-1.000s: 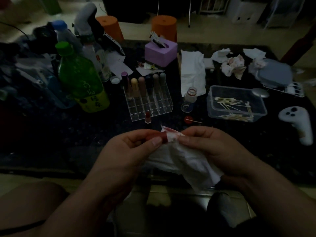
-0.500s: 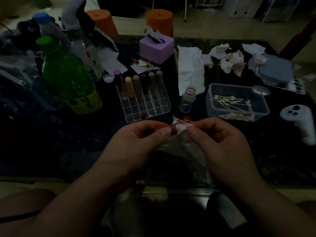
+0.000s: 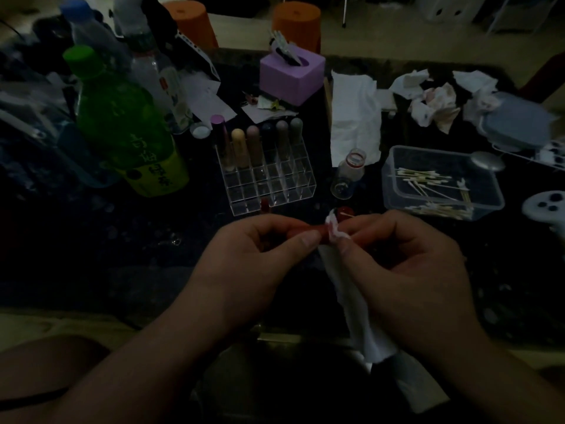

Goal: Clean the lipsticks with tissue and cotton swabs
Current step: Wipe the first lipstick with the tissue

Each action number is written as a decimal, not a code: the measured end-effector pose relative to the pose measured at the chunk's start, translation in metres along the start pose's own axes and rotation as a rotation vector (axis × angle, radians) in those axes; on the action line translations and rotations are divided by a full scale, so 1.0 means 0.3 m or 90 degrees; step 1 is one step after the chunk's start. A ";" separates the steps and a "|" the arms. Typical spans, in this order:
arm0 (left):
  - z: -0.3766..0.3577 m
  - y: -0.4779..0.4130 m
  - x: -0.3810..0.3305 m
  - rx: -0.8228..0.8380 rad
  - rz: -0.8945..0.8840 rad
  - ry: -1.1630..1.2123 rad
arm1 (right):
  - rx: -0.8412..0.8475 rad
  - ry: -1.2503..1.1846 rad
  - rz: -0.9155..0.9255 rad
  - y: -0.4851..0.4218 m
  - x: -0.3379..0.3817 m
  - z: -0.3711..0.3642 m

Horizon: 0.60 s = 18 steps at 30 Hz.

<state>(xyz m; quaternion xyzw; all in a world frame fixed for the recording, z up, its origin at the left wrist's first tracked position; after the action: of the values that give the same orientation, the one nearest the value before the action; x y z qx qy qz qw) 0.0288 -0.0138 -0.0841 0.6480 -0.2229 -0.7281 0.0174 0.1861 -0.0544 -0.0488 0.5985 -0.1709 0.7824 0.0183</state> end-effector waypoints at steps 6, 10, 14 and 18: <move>0.004 -0.007 0.023 0.012 0.071 0.096 | 0.051 0.062 0.146 0.006 0.043 -0.014; -0.018 0.000 0.021 0.078 0.121 0.211 | 0.110 0.094 0.190 0.000 0.043 -0.019; -0.019 -0.003 0.023 0.072 0.094 0.279 | 0.136 -0.013 0.034 -0.001 0.003 -0.050; 0.027 0.006 -0.024 -0.016 -0.125 0.071 | 0.152 -0.319 -0.289 0.016 -0.069 -0.094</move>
<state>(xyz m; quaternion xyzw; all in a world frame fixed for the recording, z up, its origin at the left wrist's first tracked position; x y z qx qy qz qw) 0.0217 -0.0108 -0.0762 0.7058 -0.1483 -0.6919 -0.0335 0.1645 -0.0471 -0.0760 0.7923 0.0597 0.6019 0.0795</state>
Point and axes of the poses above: each hand's wrist, its own y-axis away from the middle knuckle, its own z-axis out of the back of the hand, x = y × z, the point moved 8 cm from there along -y, towards the middle knuckle, and after that the axes turned 4 degrees about z, right-handed, at the moved point
